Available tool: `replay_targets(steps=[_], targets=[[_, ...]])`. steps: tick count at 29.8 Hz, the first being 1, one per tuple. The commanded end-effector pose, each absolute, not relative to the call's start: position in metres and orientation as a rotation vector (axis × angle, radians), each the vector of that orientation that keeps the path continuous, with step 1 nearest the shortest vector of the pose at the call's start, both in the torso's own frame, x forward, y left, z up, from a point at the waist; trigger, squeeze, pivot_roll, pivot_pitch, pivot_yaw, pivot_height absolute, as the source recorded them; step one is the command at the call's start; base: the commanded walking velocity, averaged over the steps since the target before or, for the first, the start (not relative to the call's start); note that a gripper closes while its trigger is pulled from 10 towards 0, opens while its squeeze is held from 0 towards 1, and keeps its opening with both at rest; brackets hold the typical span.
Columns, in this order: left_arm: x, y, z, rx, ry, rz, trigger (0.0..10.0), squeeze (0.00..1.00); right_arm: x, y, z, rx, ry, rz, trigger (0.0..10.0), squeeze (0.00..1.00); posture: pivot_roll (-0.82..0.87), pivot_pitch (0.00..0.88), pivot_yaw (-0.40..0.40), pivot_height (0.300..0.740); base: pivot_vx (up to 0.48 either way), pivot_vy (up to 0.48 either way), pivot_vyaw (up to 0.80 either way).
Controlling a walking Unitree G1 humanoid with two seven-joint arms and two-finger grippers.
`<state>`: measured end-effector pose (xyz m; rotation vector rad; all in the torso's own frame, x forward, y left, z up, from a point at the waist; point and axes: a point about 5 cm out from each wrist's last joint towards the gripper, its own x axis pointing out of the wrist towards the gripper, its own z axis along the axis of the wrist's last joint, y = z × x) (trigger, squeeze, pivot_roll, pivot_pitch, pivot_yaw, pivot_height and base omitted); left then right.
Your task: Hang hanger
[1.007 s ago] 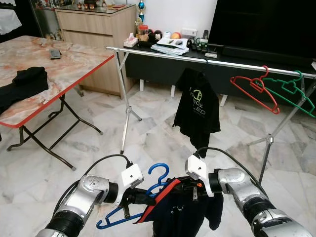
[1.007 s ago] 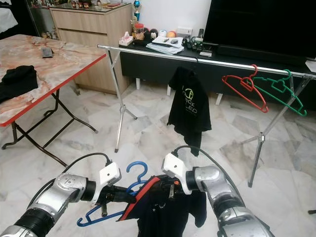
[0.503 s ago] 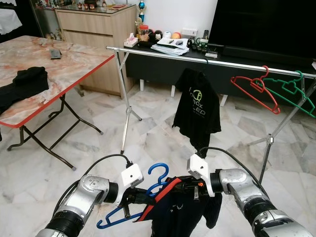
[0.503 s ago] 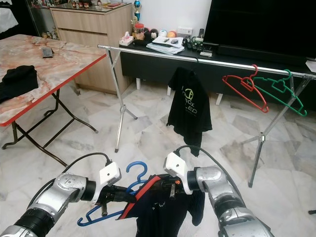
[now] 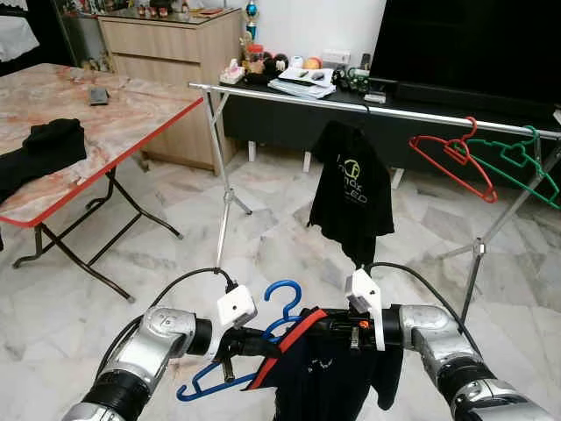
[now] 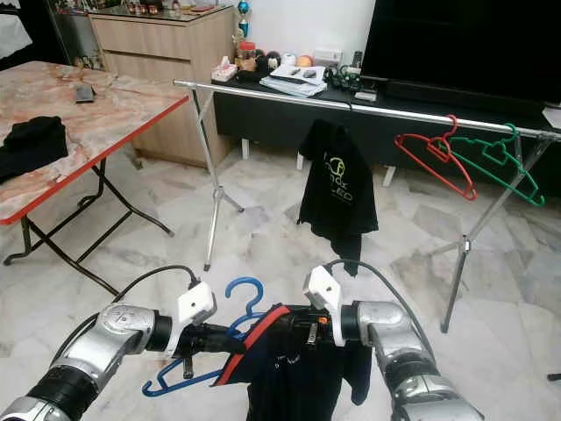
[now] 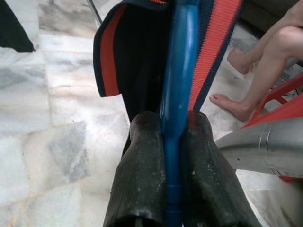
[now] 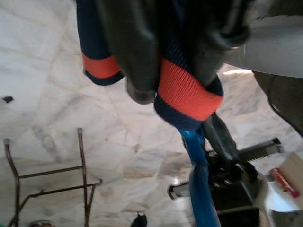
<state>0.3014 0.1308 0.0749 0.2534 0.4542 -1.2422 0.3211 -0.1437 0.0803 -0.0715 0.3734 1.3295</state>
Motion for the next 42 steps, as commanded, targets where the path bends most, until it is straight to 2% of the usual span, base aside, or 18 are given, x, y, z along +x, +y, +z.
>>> replay_targets(steps=[1, 3, 4, 7, 10, 15, 16, 17, 18, 19, 20, 21, 22, 23, 28, 35, 40, 42], targets=[[0.304, 0.141, 0.073, 0.263, 0.485, -1.188, 0.0, 0.0, 0.321, -0.144, 0.086, -0.091, 0.34, 1.369, 10.0, 0.89, 0.09, 0.0, -0.051, 0.74, 0.0, 0.0, 0.0], [0.304, 0.141, 0.073, 0.263, 0.485, -1.188, 0.0, 0.0, 0.322, -0.144, 0.086, -0.099, 0.337, 1.365, 10.0, 0.89, 0.09, 0.0, -0.051, 0.74, 0.0, 0.0, 0.0], [0.304, 0.141, 0.073, 0.262, 0.485, -1.188, 0.0, 0.0, 0.322, -0.145, 0.087, -0.103, 0.336, 1.367, 10.0, 0.0, 0.09, 0.0, -0.05, 0.74, 0.0, 0.0, 0.0], [0.304, 0.141, 0.073, 0.263, 0.486, -1.188, 0.0, 0.0, 0.322, -0.146, 0.089, -0.101, 0.334, 1.381, 10.0, 0.0, 0.09, 0.0, -0.051, 0.74, 0.0, 0.0, 0.0], [0.304, 0.141, 0.073, 0.263, 0.486, -1.189, 0.0, 0.0, 0.323, -0.146, 0.091, -0.097, 0.323, 1.372, 8.9, 0.0, 0.09, 0.0, -0.052, 0.74, 0.0, 0.0, 0.0], [0.304, 0.141, 0.073, 0.26, 0.486, -1.187, 0.0, 0.0, 0.329, -0.146, 0.098, -0.027, 0.256, 1.328, 8.4, 0.0, 0.09, 0.0, -0.053, 0.74, 0.0, 0.0, 0.0], [0.304, 0.141, 0.073, 0.26, 0.486, -1.187, 0.0, 0.0, 0.33, -0.146, 0.101, 0.001, 0.233, 1.314, 8.2, 0.0, 0.09, 0.0, -0.053, 0.74, 0.0, 0.0, 0.0], [0.304, 0.141, 0.073, 0.259, 0.486, -1.187, 0.0, 0.0, 0.331, -0.146, 0.102, 0.013, 0.222, 1.305, 7.4, 0.0, 0.09, 0.0, -0.053, 0.74, 0.0, 0.0, 0.0], [0.304, 0.141, 0.073, 0.259, 0.486, -1.187, 0.0, 0.0, 0.331, -0.147, 0.102, 0.02, 0.216, 1.3, 7.4, 0.0, 0.09, 0.0, -0.053, 0.74, 0.0, 0.0, 0.0], [0.304, 0.141, 0.073, 0.259, 0.487, -1.186, 0.0, 0.0, 0.332, -0.148, 0.103, 0.027, 0.209, 1.288, 5.6, 0.0, 0.09, 0.0, -0.053, 0.74, 0.0, 0.0, 0.0], [0.304, 0.14, 0.073, 0.259, 0.487, -1.187, 0.0, 0.0, 0.333, -0.15, 0.104, 0.061, 0.19, 1.26, 4.5, 0.0, 0.09, 0.0, -0.053, 0.74, 0.0, 0.0, 0.0], [0.304, 0.14, 0.073, 0.259, 0.487, -1.187, 0.0, 0.0, 0.333, -0.15, 0.104, 0.061, 0.19, 1.26, 4.5, 0.0, 0.09, 0.0, -0.053, 0.74, 0.0, 0.0, 0.0], [0.304, 0.14, 0.073, 0.258, 0.487, -1.187, 0.0, 0.0, 0.334, -0.152, 0.106, 0.093, 0.173, 1.234, 2.5, 0.0, 0.09, 0.0, -0.053, 0.74, 0.0, 0.0, 0.0], [0.304, 0.14, 0.073, 0.257, 0.487, -1.187, 0.0, 0.0, 0.334, -0.154, 0.105, 0.106, 0.175, 1.231, 0.0, 0.0, 0.09, 0.0, -0.053, 0.74, 0.0, 0.0, 0.0], [0.304, 0.14, 0.073, 0.255, 0.488, -1.189, 0.0, 0.0, 0.329, -0.157, 0.099, 0.102, 0.199, 1.235, 0.0, 0.0, 0.09, 0.0, -0.052, 0.74, 0.0, 0.0, 0.0], [0.304, 0.141, 0.073, 0.263, 0.492, -1.191, 0.0, 0.0, 0.324, -0.161, 0.08, -0.008, 0.304, 1.154, 0.0, 0.0, 0.09, 0.0, -0.048, 0.74, 0.0, 0.0, 0.0], [0.303, 0.145, 0.072, 0.274, 0.498, -1.183, 0.0, 0.0, 0.318, -0.171, 0.063, -0.177, 0.419, 1.082, 0.0, 0.0, 0.09, 0.0, -0.049, 0.74, 0.0, 0.0, 0.0], [0.302, 0.15, 0.071, 0.278, 0.502, -1.169, 0.0, 0.0, 0.321, -0.179, 0.061, -0.217, 0.424, 0.967, 0.0, 0.0, 0.09, 0.0, -0.049, 0.74, 0.0, 0.0, 0.0]])
